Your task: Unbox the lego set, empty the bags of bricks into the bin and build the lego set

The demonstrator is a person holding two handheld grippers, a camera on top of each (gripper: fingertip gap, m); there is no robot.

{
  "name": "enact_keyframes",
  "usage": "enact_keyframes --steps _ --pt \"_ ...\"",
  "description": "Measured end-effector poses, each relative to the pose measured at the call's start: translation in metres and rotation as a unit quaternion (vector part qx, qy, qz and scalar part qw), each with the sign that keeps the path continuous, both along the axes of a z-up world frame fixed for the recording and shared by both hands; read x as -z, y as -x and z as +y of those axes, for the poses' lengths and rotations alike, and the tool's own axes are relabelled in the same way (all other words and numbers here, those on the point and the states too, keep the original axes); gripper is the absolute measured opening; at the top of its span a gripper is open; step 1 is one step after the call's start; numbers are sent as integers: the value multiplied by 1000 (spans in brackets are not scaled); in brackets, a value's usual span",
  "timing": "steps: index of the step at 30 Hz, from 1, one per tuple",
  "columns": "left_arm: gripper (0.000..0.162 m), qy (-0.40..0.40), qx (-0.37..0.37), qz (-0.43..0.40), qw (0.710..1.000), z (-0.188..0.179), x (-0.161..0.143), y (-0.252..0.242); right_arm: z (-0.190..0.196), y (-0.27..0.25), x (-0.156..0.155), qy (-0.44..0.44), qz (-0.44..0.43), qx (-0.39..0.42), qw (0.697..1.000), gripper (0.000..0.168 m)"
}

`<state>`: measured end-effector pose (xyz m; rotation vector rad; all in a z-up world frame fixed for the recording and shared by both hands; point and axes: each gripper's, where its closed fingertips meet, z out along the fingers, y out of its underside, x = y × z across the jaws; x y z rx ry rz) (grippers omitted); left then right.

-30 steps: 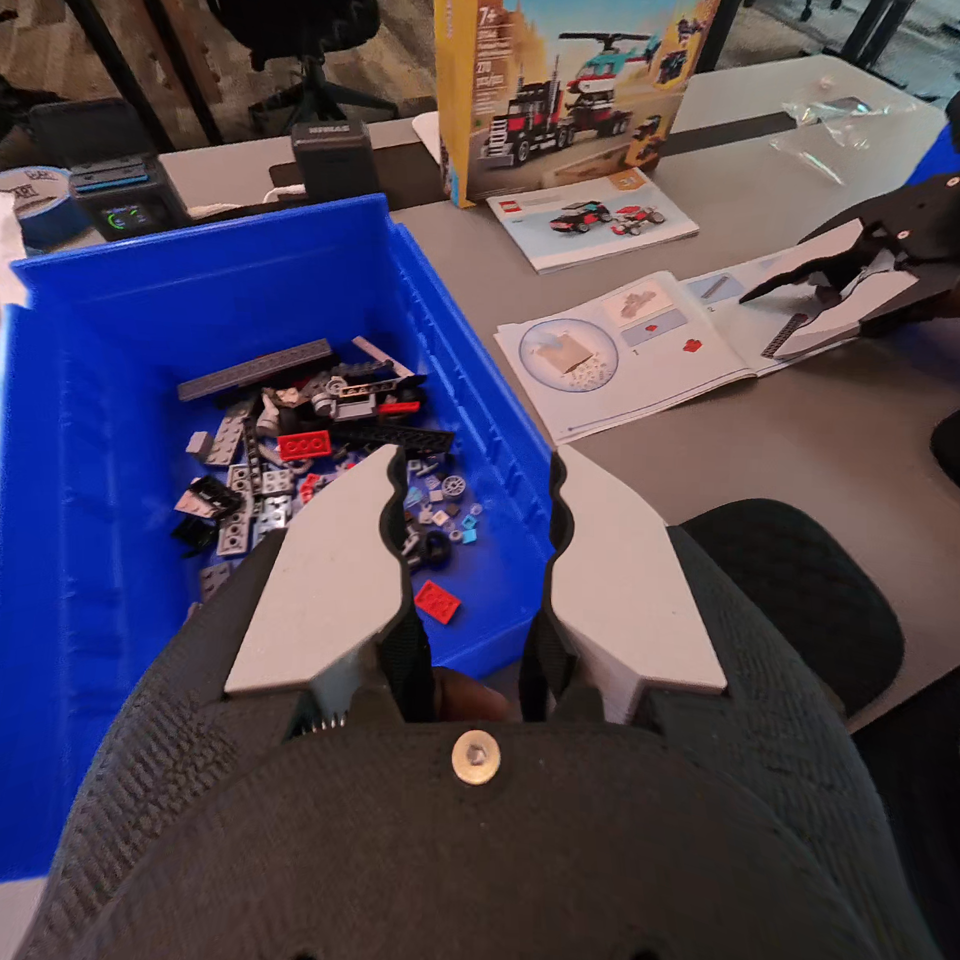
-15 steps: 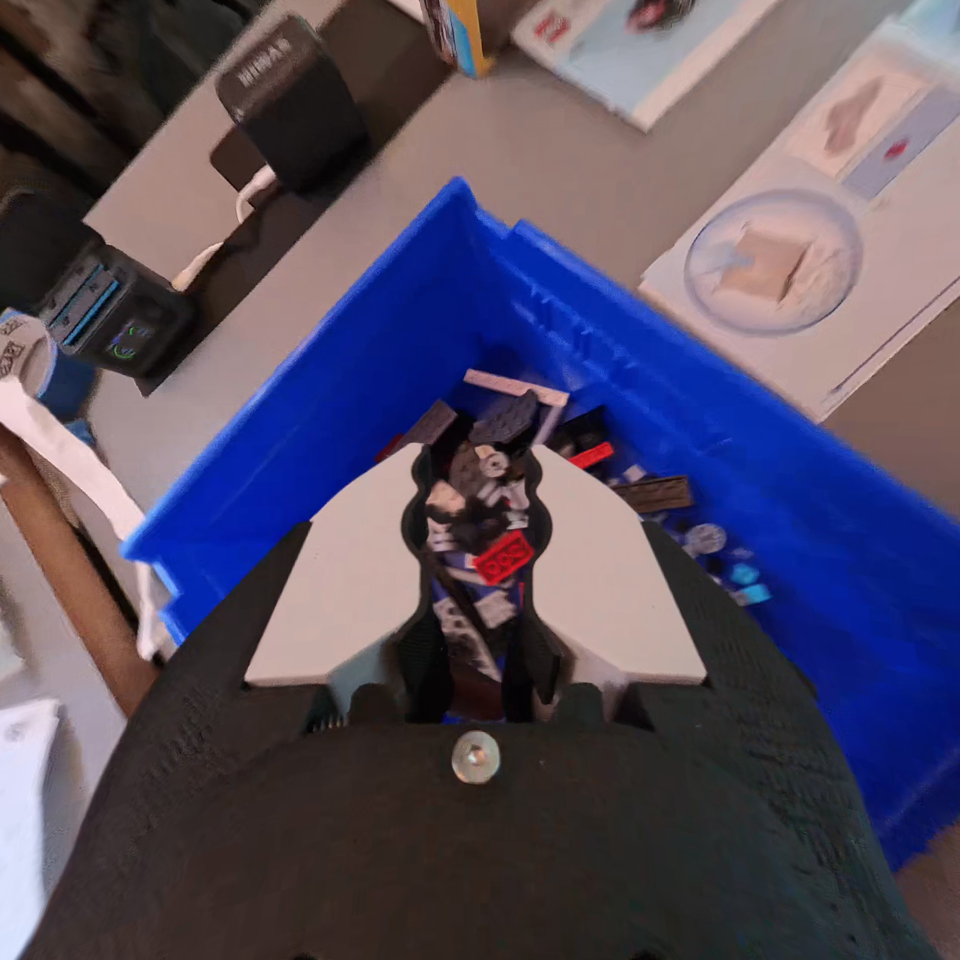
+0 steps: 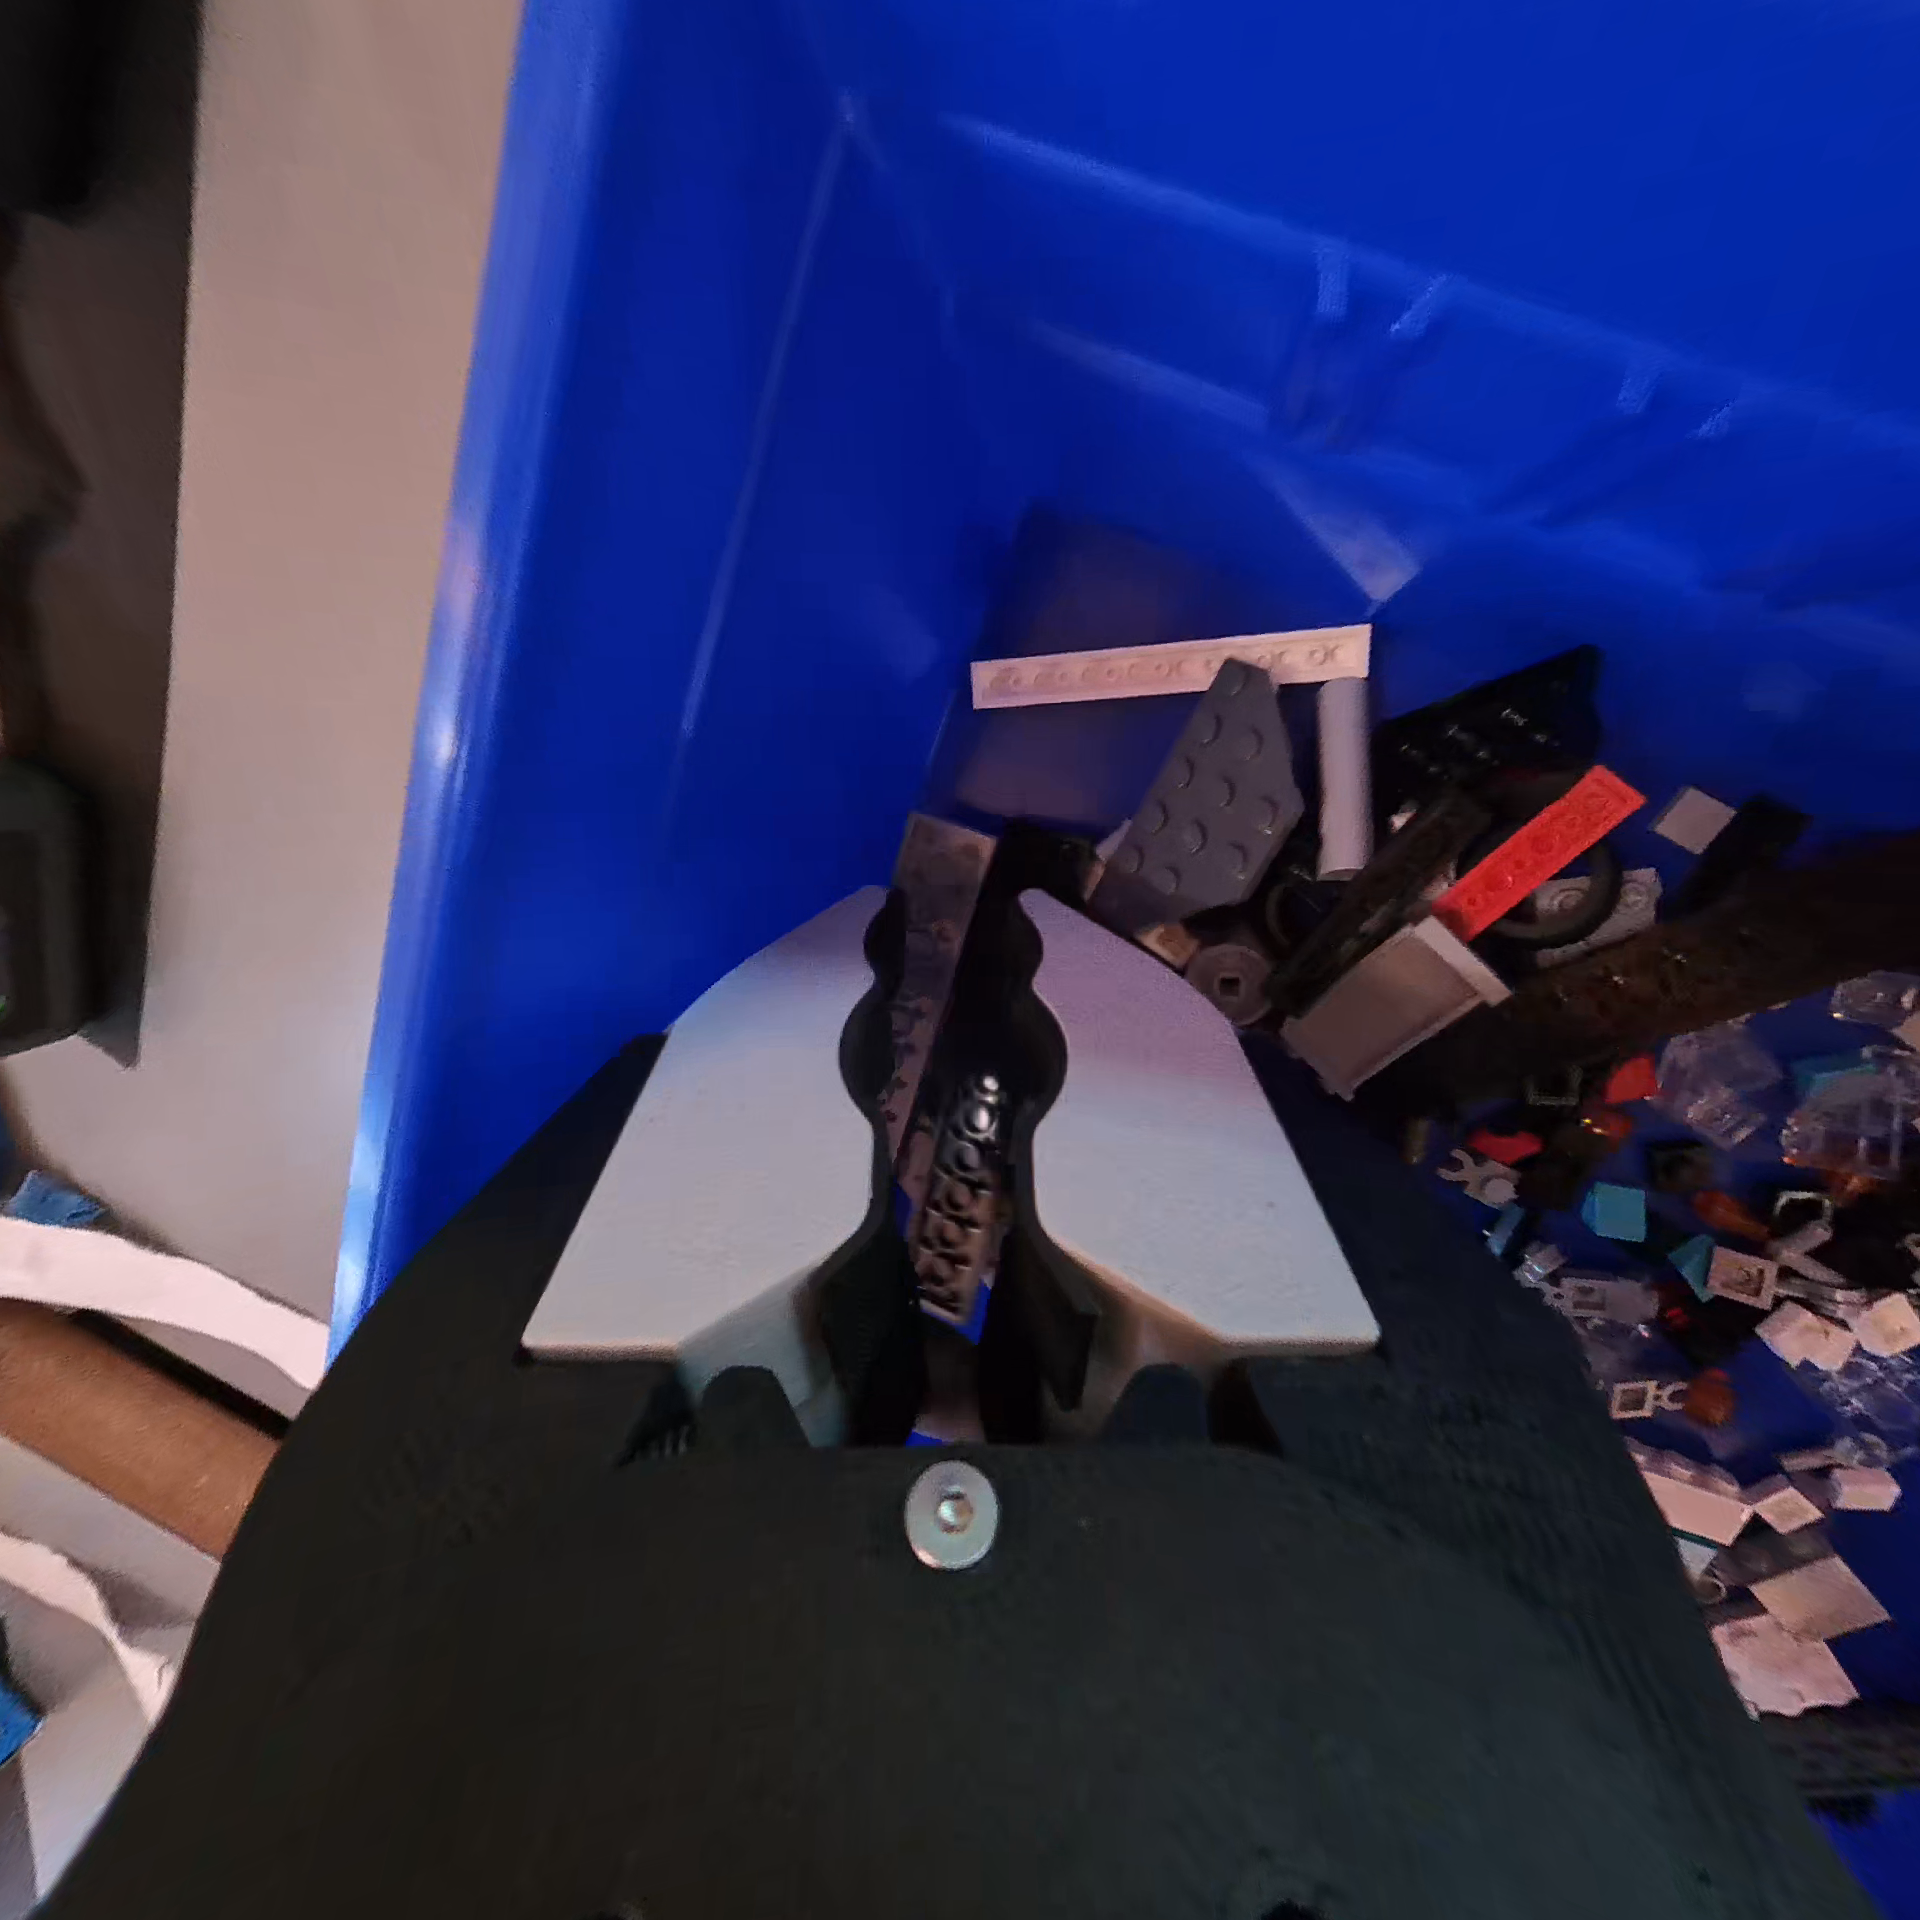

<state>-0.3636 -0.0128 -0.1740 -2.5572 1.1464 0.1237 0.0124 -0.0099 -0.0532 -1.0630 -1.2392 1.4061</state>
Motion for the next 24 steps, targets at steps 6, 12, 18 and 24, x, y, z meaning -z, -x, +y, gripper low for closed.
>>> enact_keyframes --steps 6,12,18,24 --pt "20 24 1 -12 1000 -2 3 -1 2 5 16 6 -36 -2 999 53" --pt "2 -22 4 62 998 -5 -2 6 3 6 20 4 -43 -1 999 51" --pt "2 -82 -11 35 996 -19 -27 -12 1 7 20 3 -44 -4 999 48" --pt "2 -25 12 -34 999 -50 -25 -41 2 7 20 -2 -44 1 999 47"
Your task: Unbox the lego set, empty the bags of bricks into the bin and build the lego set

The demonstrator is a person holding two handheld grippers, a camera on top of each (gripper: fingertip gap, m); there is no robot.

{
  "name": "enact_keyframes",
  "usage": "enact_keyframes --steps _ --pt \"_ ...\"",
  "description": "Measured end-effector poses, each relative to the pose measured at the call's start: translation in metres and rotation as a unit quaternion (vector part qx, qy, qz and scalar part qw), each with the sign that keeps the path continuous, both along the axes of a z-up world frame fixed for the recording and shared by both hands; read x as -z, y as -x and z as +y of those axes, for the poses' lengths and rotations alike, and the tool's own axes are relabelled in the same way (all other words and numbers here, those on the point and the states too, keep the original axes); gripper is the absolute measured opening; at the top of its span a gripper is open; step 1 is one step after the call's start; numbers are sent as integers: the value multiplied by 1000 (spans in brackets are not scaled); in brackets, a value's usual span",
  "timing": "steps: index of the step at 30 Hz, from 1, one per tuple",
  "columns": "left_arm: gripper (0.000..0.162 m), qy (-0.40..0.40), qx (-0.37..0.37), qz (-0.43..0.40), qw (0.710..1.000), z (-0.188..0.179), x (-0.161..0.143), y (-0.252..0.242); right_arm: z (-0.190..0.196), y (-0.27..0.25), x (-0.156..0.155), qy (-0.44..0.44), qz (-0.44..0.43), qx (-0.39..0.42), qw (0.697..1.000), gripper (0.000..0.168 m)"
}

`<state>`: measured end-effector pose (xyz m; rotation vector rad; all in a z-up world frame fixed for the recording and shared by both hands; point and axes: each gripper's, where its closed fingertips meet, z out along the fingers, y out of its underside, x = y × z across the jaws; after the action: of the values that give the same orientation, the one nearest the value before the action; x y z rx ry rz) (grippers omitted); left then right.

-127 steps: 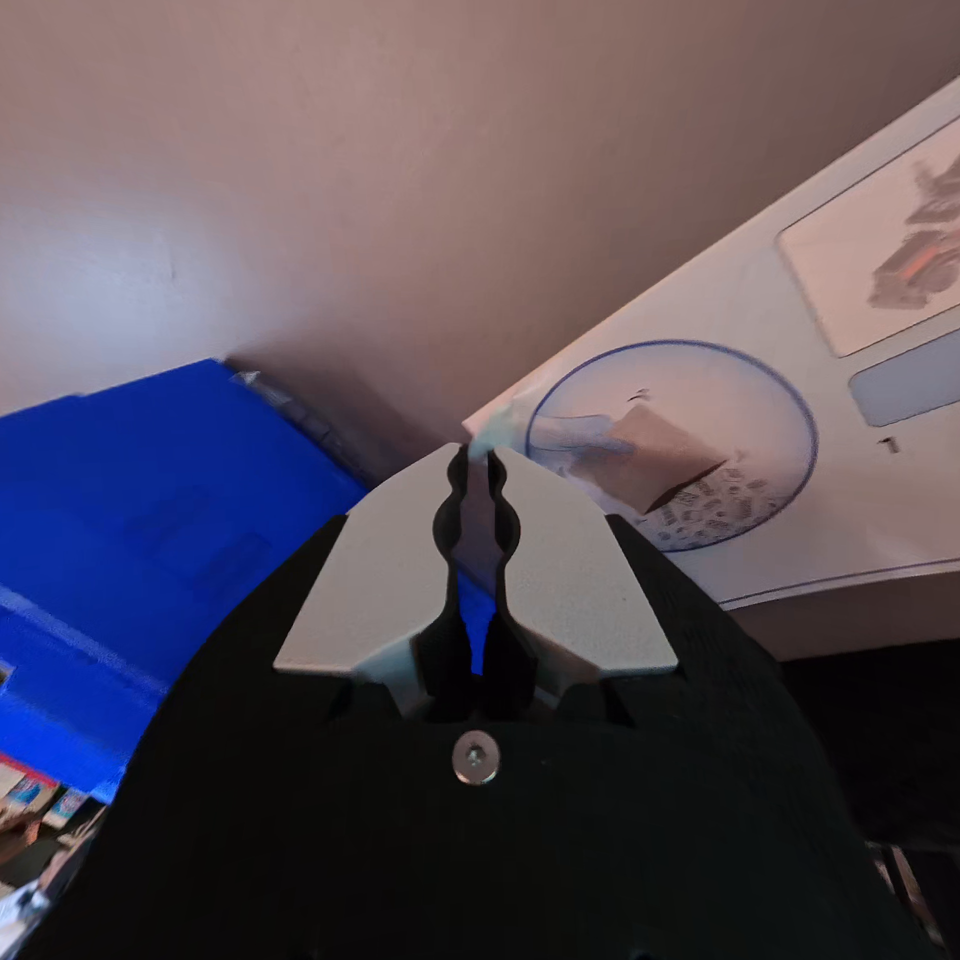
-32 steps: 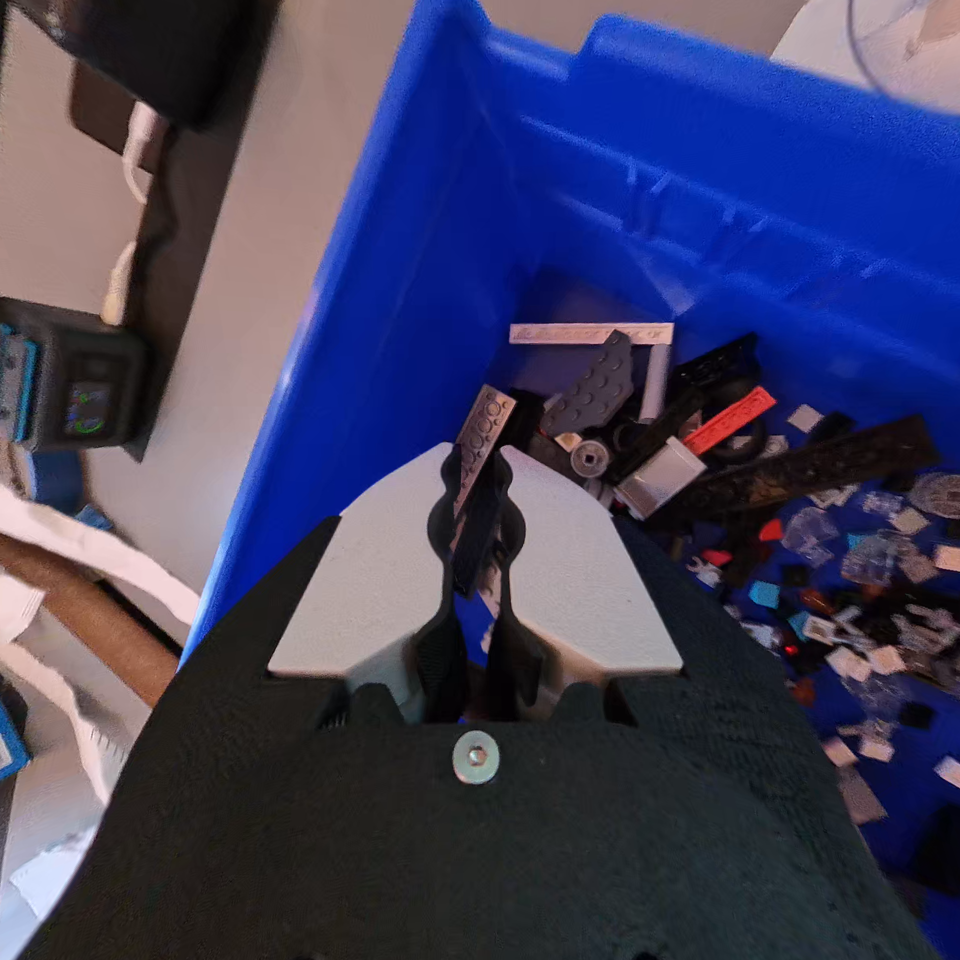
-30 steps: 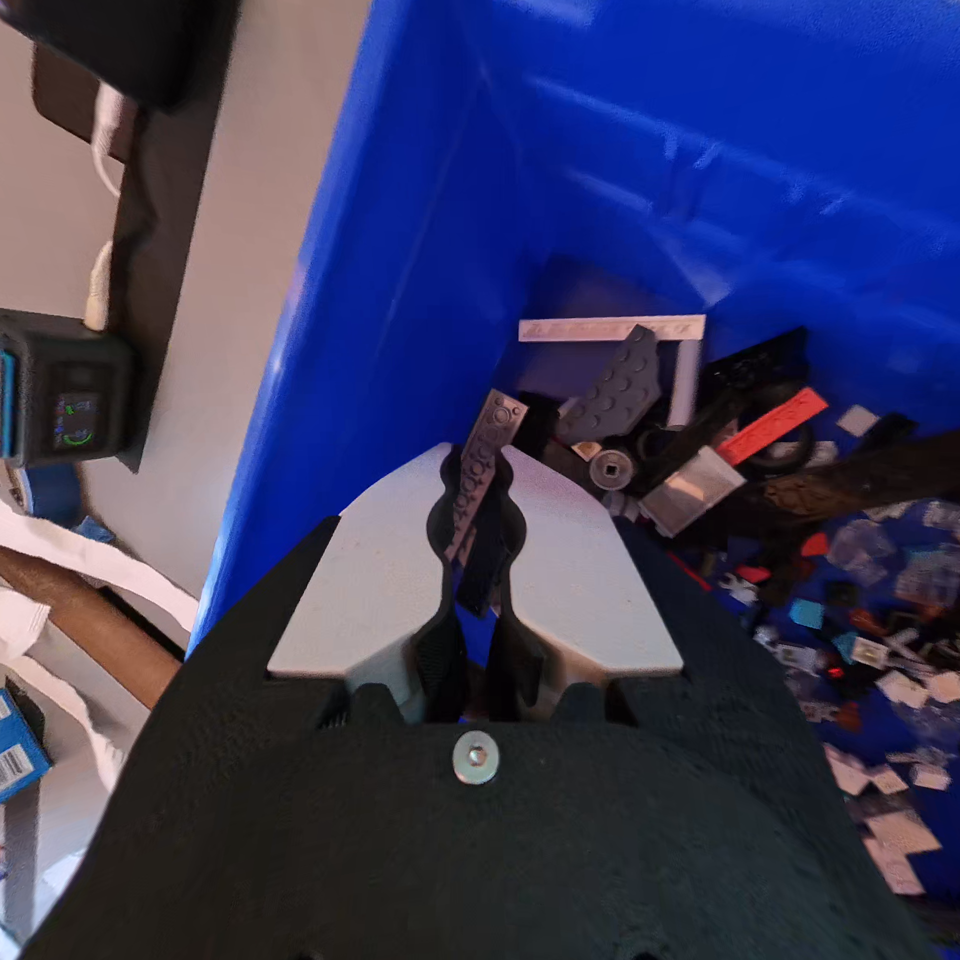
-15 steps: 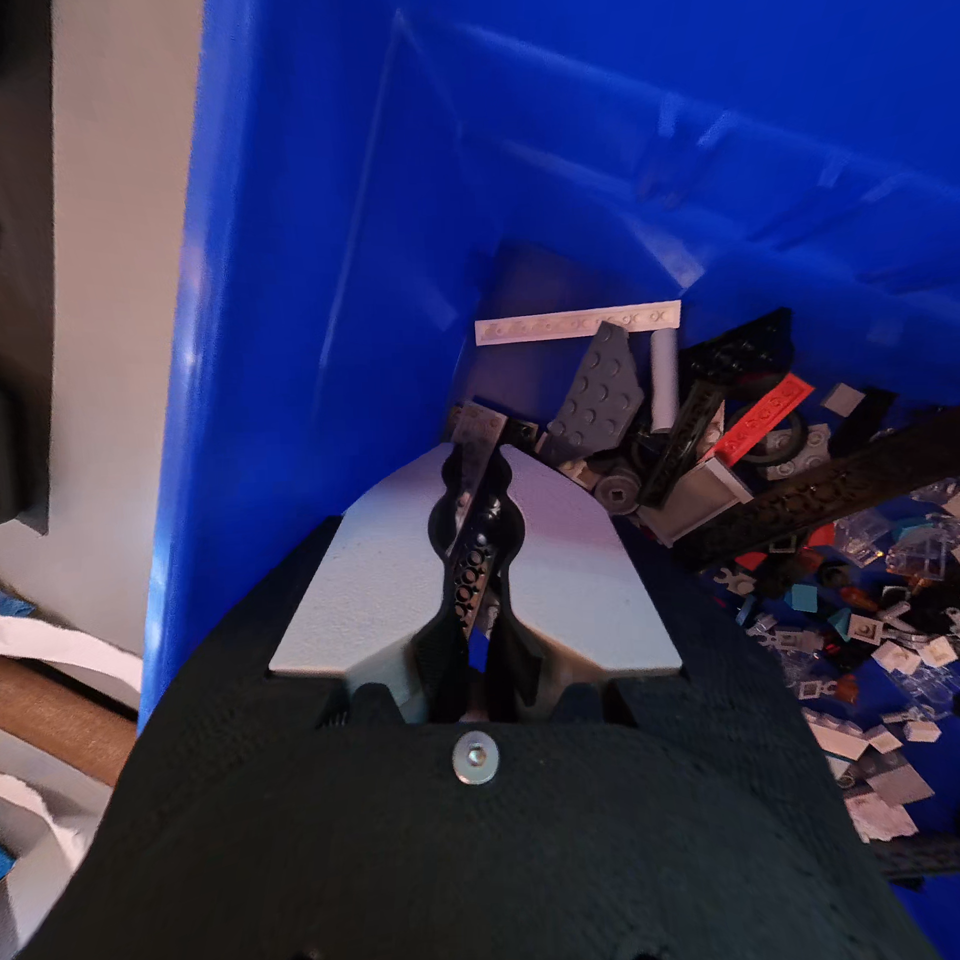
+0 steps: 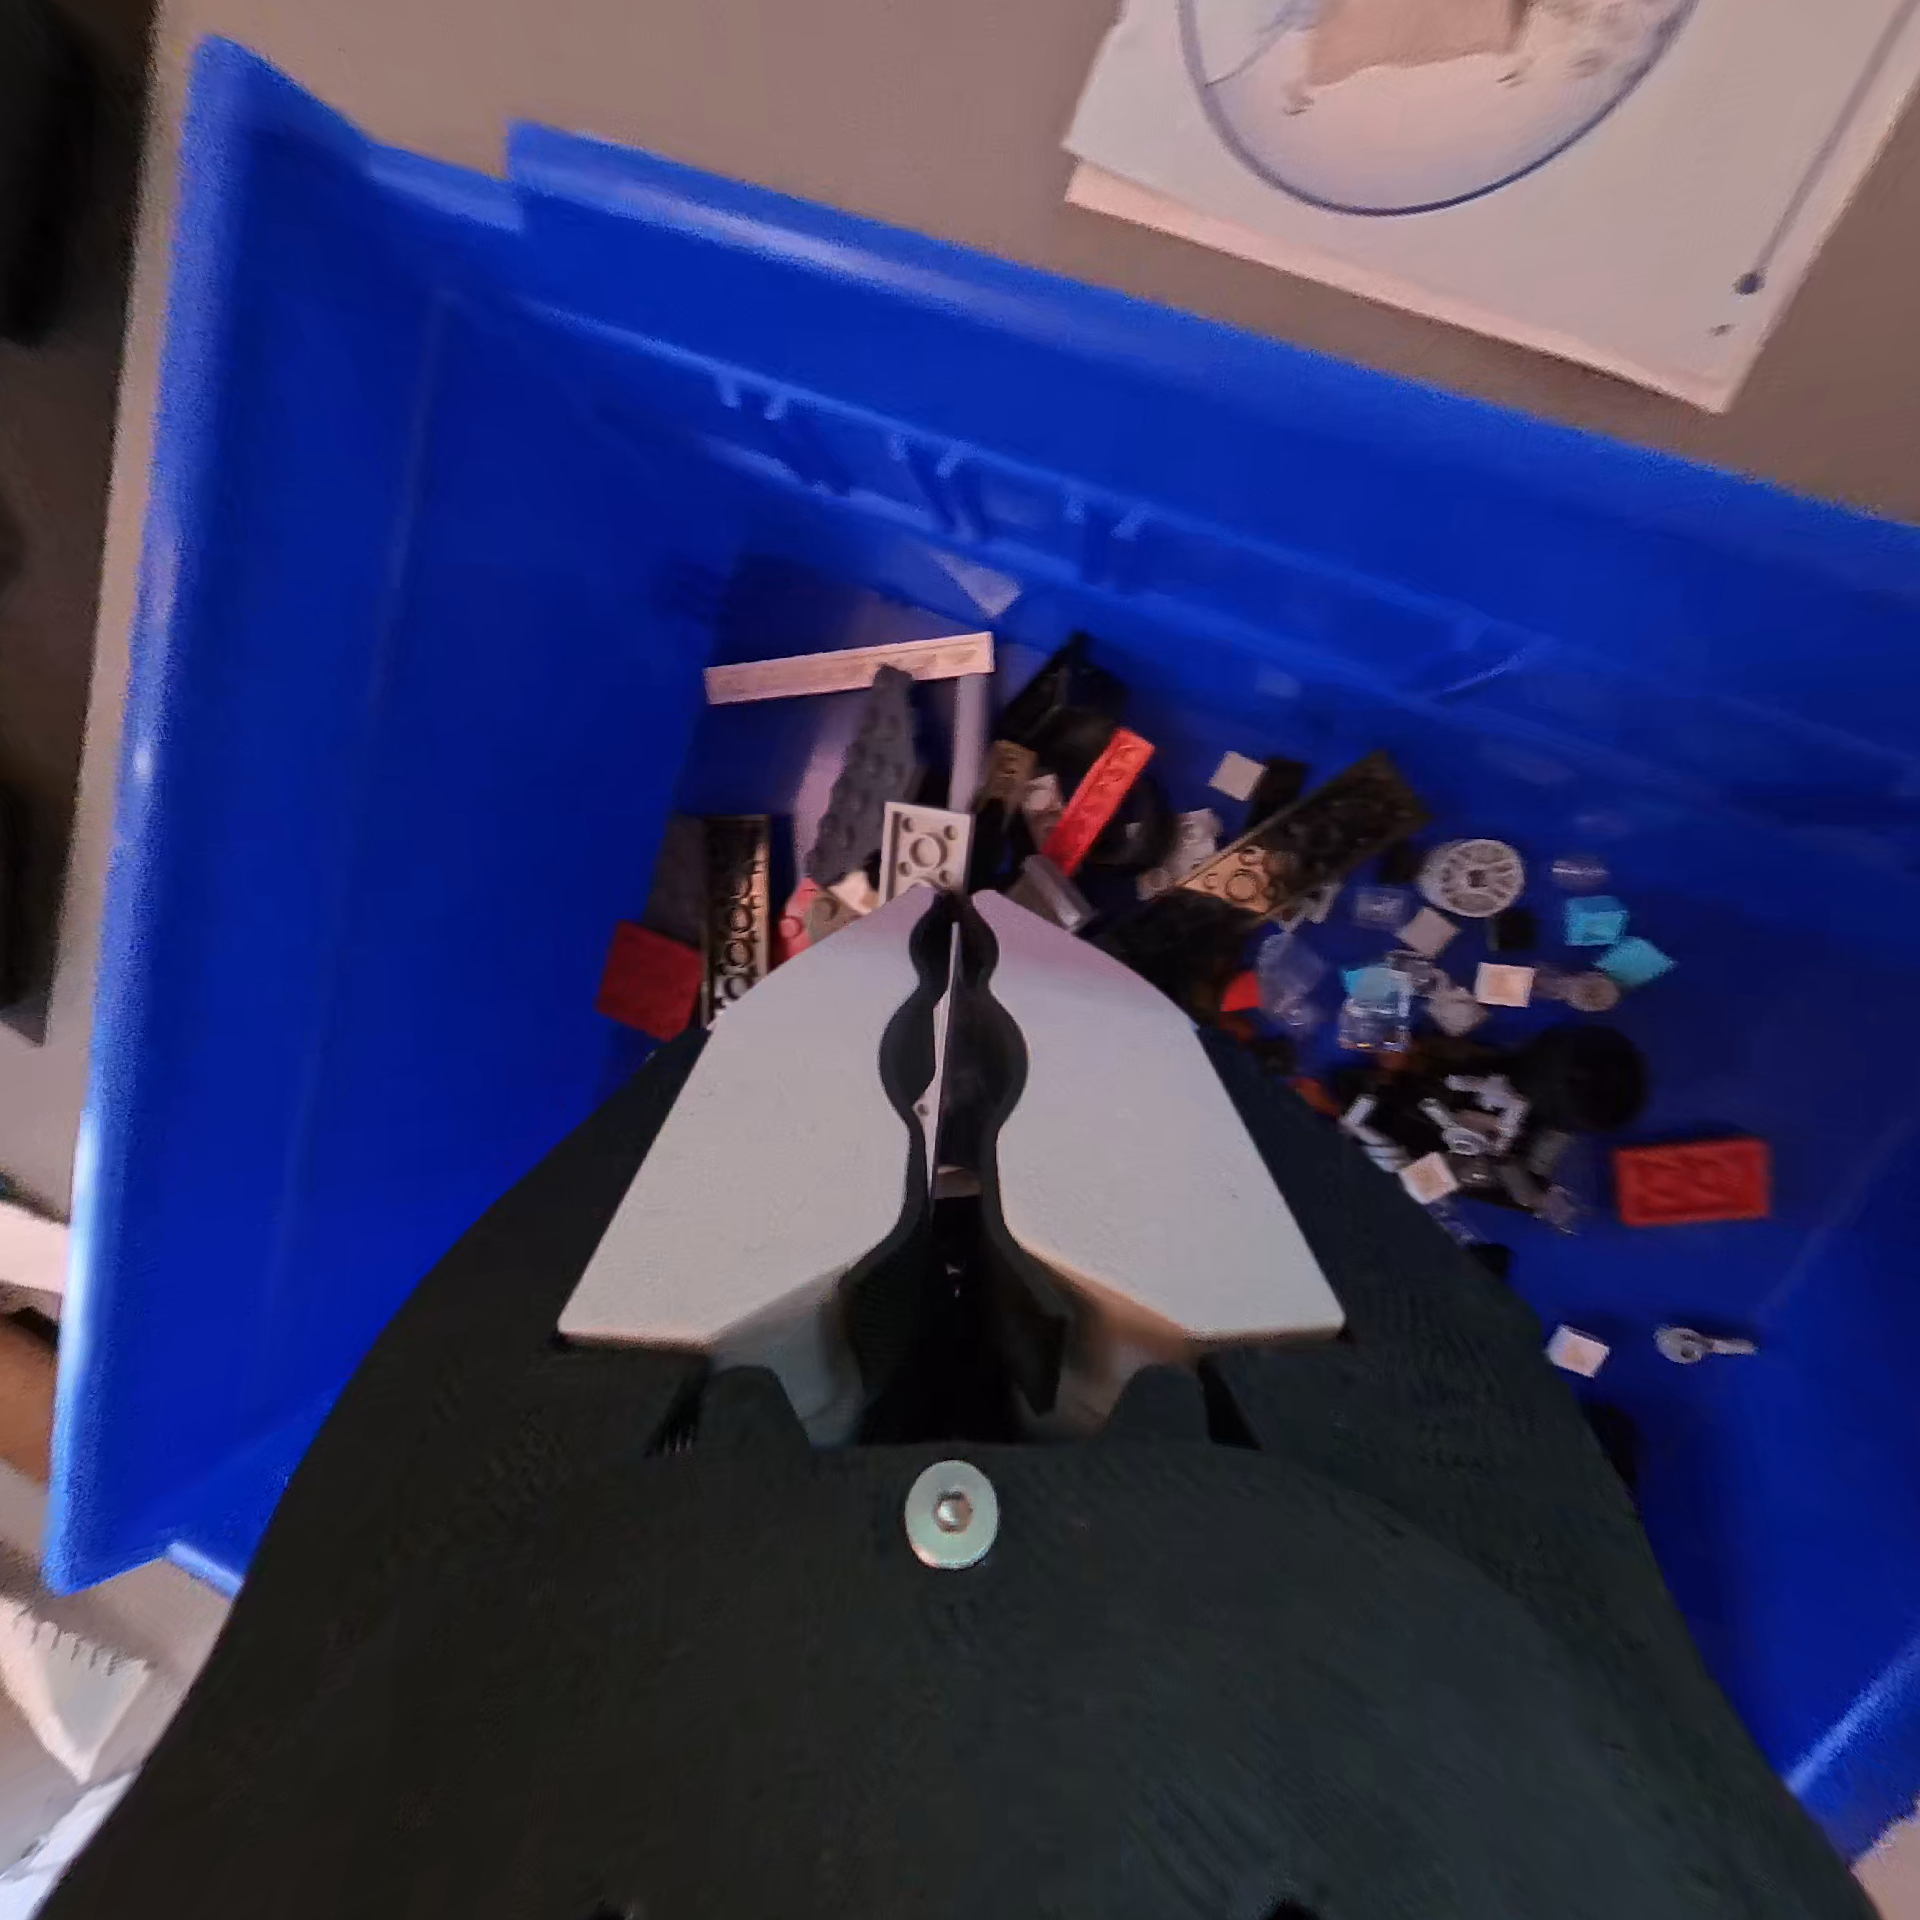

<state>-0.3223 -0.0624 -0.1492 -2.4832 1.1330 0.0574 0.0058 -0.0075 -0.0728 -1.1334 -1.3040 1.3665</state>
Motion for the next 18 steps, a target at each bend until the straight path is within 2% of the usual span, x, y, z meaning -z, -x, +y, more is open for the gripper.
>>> enact_keyframes --steps 7,18 --pt "2 -20 -22 -6 1000 -9 -13 -5 -2 -2 -1 0 0 -9 1000 45" --pt "2 33 -30 9 999 -37 -3 -14 -11 4 34 -39 -115 -28 992 44"
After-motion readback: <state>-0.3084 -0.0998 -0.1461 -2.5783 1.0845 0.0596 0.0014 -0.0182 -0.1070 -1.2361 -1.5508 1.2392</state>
